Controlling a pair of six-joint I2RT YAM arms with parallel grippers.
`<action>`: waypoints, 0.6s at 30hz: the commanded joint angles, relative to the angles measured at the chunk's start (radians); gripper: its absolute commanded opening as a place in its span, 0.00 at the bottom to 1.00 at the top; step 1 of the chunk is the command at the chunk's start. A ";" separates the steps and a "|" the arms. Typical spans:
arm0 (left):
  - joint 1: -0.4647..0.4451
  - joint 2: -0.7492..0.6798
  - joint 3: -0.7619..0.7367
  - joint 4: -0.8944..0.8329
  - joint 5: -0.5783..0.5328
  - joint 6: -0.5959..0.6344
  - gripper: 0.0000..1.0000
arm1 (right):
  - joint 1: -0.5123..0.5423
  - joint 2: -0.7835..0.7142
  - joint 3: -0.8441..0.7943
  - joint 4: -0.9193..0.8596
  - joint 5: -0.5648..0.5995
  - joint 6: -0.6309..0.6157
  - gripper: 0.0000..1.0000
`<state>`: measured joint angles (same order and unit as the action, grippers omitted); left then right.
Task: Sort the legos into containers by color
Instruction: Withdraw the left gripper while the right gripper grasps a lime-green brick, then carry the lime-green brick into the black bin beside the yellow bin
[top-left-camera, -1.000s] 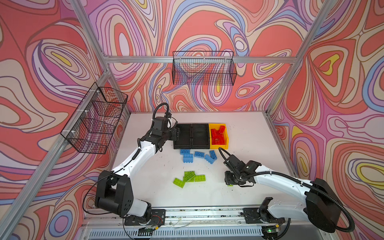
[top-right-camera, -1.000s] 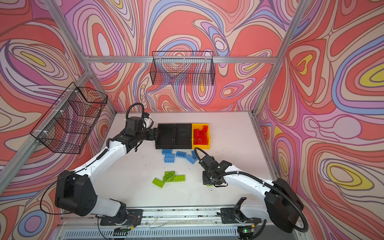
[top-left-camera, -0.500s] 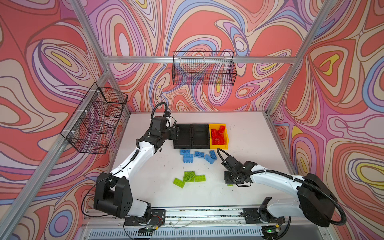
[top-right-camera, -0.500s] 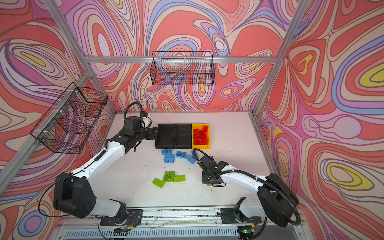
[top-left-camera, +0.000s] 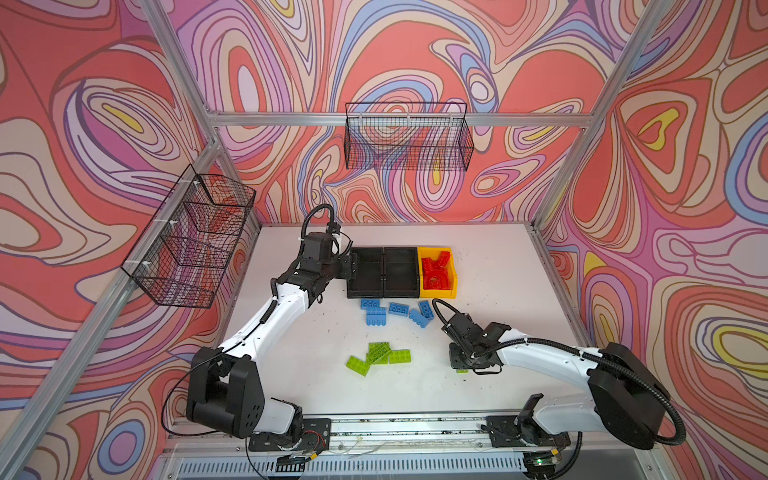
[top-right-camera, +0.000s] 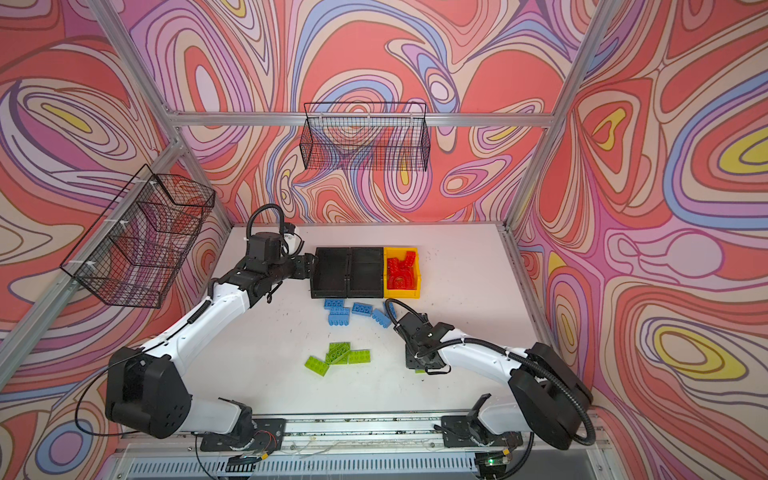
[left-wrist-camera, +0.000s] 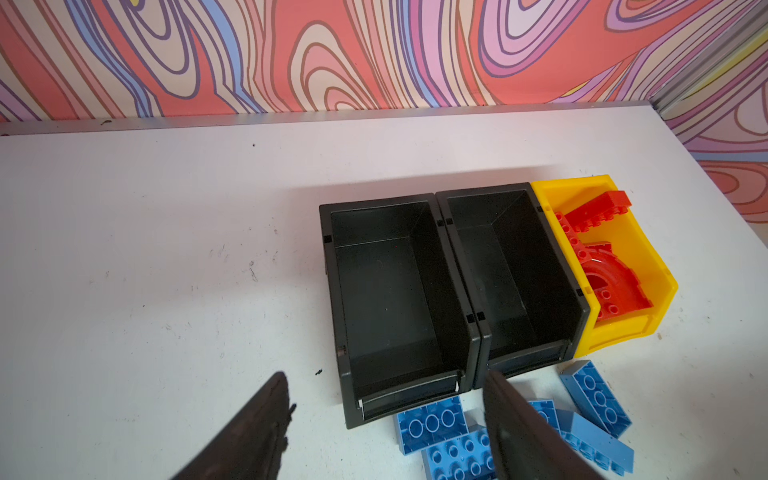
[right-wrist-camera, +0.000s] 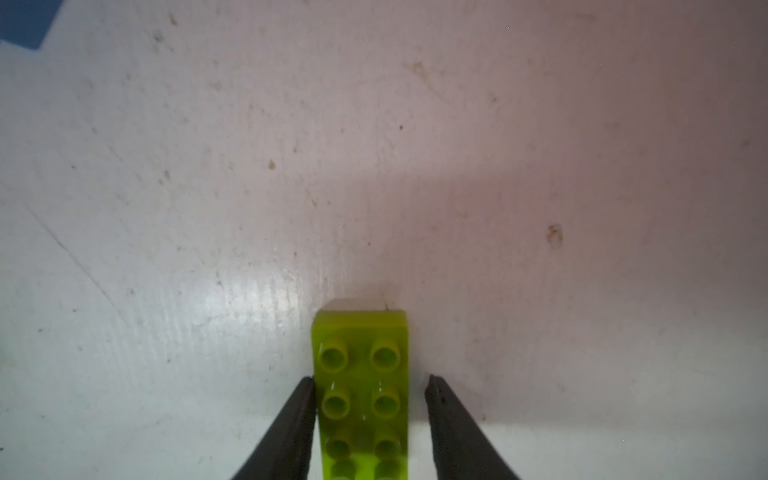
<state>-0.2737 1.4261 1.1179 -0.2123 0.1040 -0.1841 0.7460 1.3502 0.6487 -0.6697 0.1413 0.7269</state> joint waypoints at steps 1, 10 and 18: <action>0.007 -0.026 -0.010 0.016 0.001 0.000 0.76 | 0.005 0.006 -0.012 -0.015 0.025 0.021 0.44; 0.010 -0.025 -0.009 0.013 -0.001 0.003 0.76 | 0.018 0.039 -0.001 -0.018 0.053 0.025 0.36; 0.010 -0.021 -0.012 0.014 0.005 0.000 0.76 | 0.018 0.042 0.135 -0.038 0.073 0.013 0.26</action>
<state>-0.2684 1.4261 1.1179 -0.2123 0.1043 -0.1841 0.7609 1.3861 0.6952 -0.6937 0.1730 0.7345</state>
